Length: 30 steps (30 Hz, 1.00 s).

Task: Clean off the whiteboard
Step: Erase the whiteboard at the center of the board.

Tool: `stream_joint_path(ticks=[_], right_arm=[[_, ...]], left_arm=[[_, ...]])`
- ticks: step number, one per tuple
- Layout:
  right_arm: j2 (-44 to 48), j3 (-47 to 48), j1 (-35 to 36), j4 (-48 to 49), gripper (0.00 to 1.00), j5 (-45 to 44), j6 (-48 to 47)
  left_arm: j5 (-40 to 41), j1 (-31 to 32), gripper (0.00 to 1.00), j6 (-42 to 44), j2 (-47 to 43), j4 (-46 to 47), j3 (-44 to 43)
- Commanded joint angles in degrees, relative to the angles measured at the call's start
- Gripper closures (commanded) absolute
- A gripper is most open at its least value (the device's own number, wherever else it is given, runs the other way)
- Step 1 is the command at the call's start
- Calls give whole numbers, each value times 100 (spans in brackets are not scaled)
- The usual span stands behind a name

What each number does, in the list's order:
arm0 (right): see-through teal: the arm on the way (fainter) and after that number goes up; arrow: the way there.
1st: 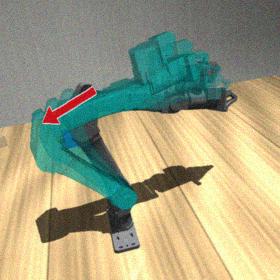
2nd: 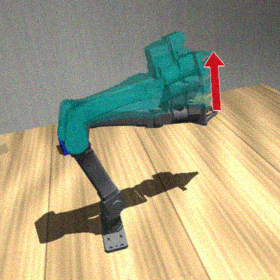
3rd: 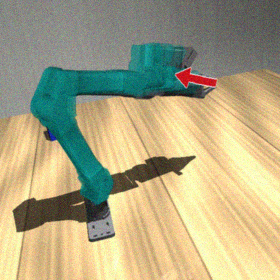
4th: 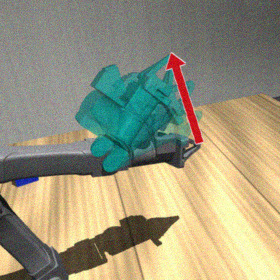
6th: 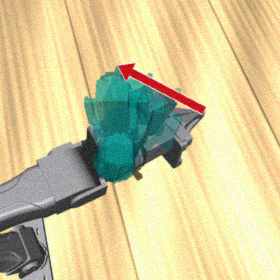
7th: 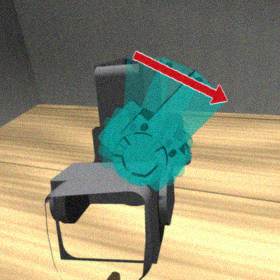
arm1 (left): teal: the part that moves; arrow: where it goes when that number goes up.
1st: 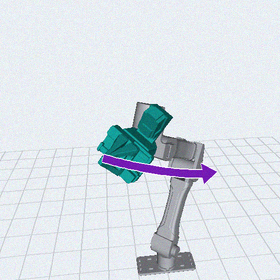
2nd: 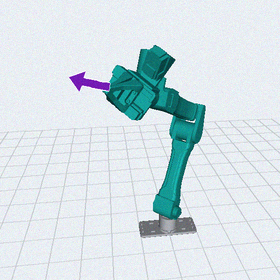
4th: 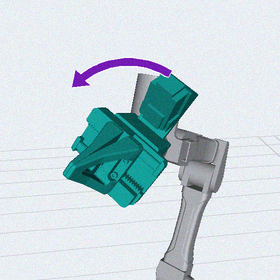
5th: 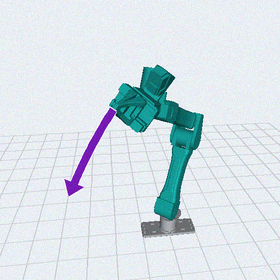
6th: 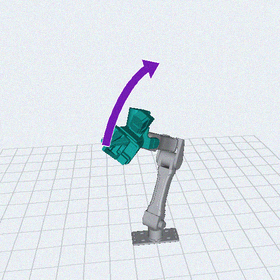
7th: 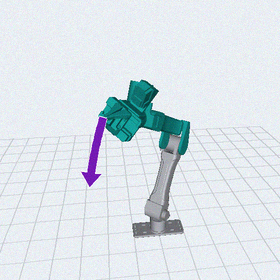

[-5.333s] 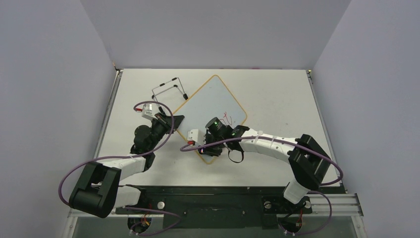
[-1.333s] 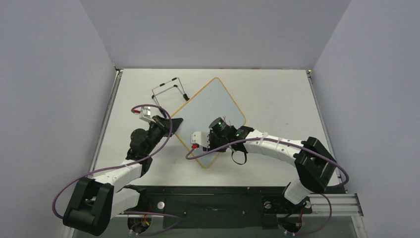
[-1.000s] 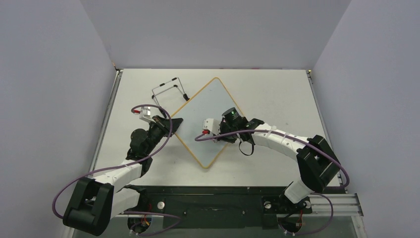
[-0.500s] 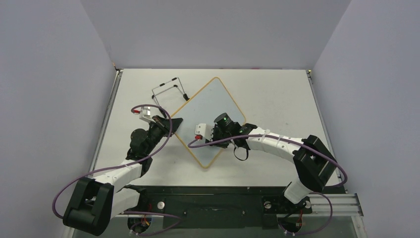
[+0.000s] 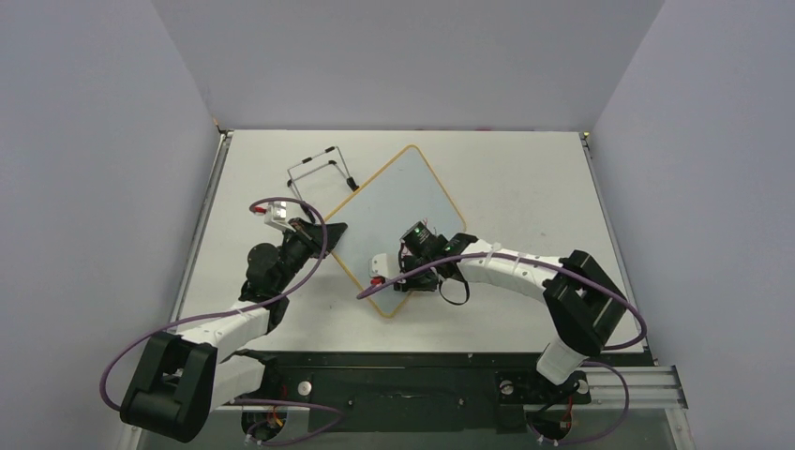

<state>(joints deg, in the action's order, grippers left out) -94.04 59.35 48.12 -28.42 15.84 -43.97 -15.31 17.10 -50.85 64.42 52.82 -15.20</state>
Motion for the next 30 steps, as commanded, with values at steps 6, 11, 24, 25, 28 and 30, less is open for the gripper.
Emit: stream_joint_path(ticks=[6, 11, 24, 25, 28, 30], right_arm=[[471, -138, 212, 1608, 100, -917, 977], [359, -322, 37, 1484, 100, -1022, 672], [352, -614, 627, 592, 100, -184, -489], [332, -571, 685, 682, 100, -220, -385], [366, -363, 746, 919, 100, -328, 68], [456, -198, 618, 1119, 100, -357, 467]], left_arm=[[-311, 12, 100, -171, -38, 993, -270], [-325, 12, 100, -190, -36, 1055, -264], [-293, 2, 100, -209, -86, 1026, -239], [-295, -4, 100, -207, -87, 1032, -231], [-288, 9, 100, -219, -100, 1031, -214], [-297, 4, 100, -215, -83, 1025, -209]])
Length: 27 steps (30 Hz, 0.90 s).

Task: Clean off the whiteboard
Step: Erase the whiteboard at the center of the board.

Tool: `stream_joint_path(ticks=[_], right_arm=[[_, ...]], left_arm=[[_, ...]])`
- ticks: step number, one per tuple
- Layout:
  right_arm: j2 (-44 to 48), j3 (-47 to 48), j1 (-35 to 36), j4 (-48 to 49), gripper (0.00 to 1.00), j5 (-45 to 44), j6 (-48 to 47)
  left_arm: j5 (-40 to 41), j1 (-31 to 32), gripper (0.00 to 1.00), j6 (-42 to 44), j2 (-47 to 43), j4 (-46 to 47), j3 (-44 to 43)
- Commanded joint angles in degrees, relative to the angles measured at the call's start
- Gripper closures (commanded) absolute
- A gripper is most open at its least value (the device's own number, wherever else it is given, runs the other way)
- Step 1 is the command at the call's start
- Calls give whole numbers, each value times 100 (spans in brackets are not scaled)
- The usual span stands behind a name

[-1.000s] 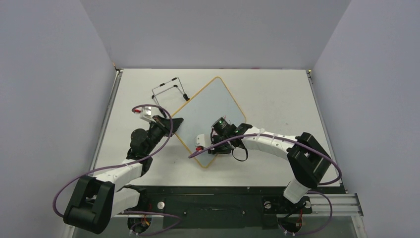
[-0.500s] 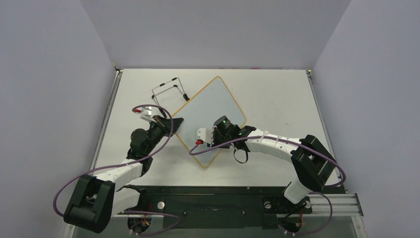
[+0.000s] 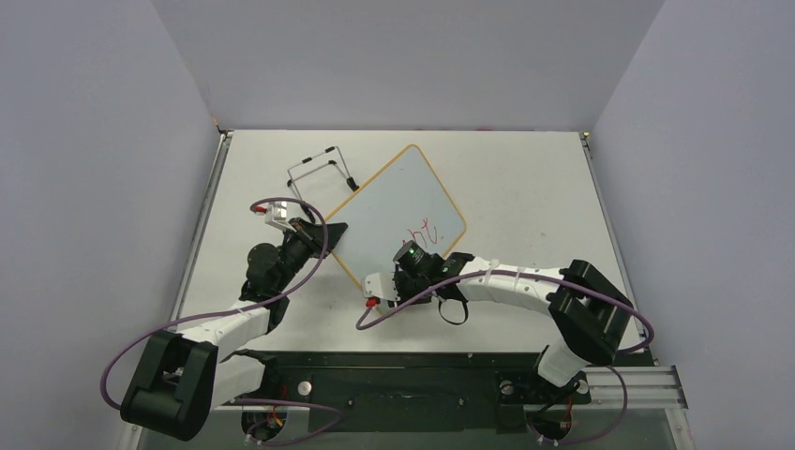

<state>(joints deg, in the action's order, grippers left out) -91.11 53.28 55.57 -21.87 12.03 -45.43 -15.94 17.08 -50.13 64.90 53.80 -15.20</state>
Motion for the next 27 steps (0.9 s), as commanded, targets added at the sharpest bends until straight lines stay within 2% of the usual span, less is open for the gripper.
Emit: stream_joint_path(ticks=[1, 6, 11, 18, 23, 27], right_arm=[[212, 477, -256, 633, 100, -37, 871], [230, 497, -802, 1013, 100, -292, 1342], [38, 392, -1113, 822, 100, -301, 1044], [-101, 449, -939, -363, 100, 353, -38], [37, 439, -502, -60, 100, 295, 73], [79, 703, -329, 378, 100, -182, 687]], left_arm=[[-262, 6, 100, -292, -116, 951, -211], [-328, 22, 100, -345, 14, 1113, -203], [-328, 40, 100, -378, 46, 1189, -178], [-287, 41, 100, -325, -85, 978, -233], [-295, 45, 100, -322, -122, 970, -227], [-293, 50, 100, -307, -164, 947, -171]])
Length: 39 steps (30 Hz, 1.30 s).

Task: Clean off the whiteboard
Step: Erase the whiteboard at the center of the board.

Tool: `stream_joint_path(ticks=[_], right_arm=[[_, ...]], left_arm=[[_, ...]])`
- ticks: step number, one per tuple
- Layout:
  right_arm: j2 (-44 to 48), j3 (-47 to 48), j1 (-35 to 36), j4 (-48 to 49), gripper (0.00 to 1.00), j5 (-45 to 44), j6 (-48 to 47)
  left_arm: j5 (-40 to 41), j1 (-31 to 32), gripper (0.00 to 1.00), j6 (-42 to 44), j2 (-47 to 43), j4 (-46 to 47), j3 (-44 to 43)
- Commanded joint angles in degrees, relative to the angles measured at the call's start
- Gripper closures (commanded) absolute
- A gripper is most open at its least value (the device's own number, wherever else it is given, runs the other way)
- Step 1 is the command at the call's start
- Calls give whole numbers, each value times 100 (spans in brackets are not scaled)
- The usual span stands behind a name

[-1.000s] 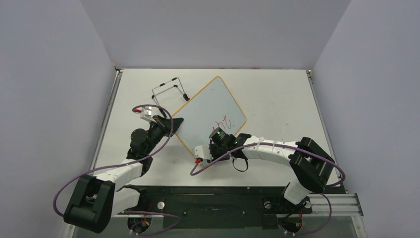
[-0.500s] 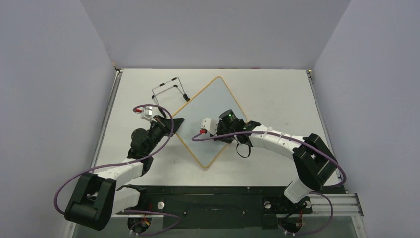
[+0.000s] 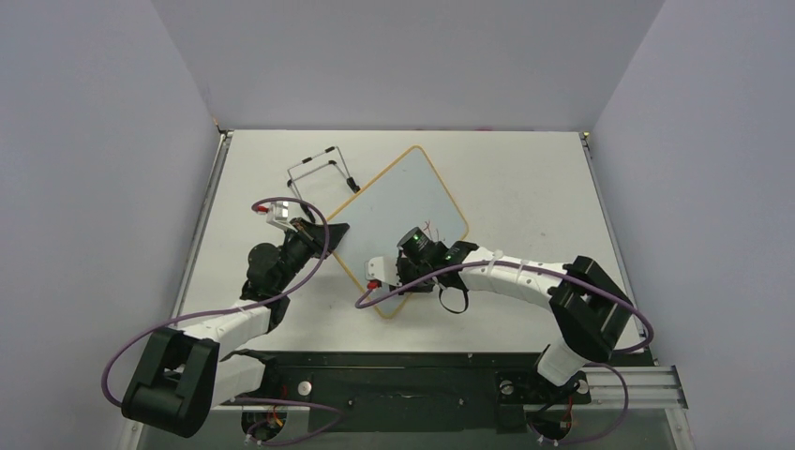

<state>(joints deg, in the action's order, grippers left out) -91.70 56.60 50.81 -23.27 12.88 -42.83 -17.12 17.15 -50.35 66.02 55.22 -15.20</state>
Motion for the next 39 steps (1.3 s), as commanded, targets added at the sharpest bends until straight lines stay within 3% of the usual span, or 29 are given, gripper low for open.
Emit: stream_joint_path(ticks=[1, 11, 19, 24, 29, 33, 39], right_arm=[[140, 405, 129, 565, 100, -455, 501], [83, 179, -503, 892, 100, -759, 612], [-13, 1, -88, 205, 100, 12, -124], [95, 262, 88, 507, 100, -132, 334], [242, 344, -330, 1117, 100, -619, 1072], [195, 256, -588, 1278, 100, -834, 1148], [-68, 276, -539, 490, 100, -218, 513]], left_arm=[[-168, 50, 100, -284, -275, 806, -165], [-171, 84, 100, -283, -272, 800, -206], [-174, 87, 100, -230, -369, 678, -247], [-193, 87, 100, -238, -376, 682, -240], [-191, 92, 100, -253, -361, 700, -213], [-175, 111, 100, -265, -329, 761, -203], [-175, 148, 100, -256, -313, 745, -231]])
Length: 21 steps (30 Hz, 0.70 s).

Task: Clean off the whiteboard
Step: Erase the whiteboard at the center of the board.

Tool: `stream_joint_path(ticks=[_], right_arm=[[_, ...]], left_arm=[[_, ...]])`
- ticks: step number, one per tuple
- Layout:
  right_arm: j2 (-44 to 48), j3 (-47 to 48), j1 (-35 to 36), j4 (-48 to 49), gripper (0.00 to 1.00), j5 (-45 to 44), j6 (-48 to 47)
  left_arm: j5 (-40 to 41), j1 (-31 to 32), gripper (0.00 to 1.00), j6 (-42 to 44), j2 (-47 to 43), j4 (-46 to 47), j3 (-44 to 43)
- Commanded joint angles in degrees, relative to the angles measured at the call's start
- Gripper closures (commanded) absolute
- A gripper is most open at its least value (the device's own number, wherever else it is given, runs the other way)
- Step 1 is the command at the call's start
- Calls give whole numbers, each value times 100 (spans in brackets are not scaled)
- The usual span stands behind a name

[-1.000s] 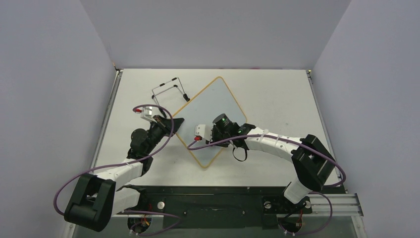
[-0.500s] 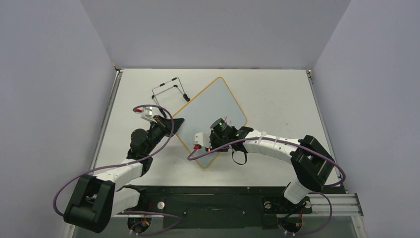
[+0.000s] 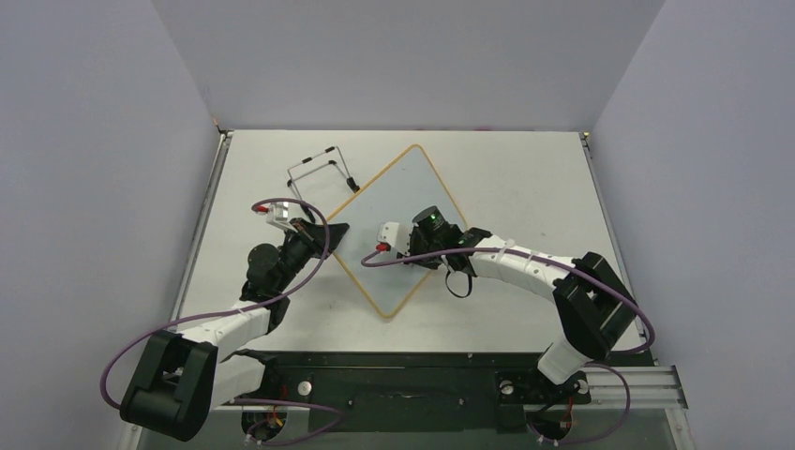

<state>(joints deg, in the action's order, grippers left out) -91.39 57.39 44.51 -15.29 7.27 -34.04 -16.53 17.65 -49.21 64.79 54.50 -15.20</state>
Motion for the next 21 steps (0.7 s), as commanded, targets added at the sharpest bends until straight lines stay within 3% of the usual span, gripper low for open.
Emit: stream_joint_path(ticks=[1, 6, 14, 17, 21], right_arm=[[-129, 250, 178, -666, 100, 481, -617], [-121, 326, 577, -830, 100, 801, -789], [39, 568, 176, 372, 100, -30, 765], [-6, 427, -85, 535, 100, -188, 825], [-152, 306, -243, 96, 100, -59, 213]], left_arm=[[-230, 103, 100, -370, -201, 813, -240], [-241, 128, 100, -345, -207, 781, -243], [-284, 162, 100, -300, -197, 725, -229], [-266, 184, 100, -295, -194, 744, -220], [-254, 195, 100, -280, -214, 728, -233]])
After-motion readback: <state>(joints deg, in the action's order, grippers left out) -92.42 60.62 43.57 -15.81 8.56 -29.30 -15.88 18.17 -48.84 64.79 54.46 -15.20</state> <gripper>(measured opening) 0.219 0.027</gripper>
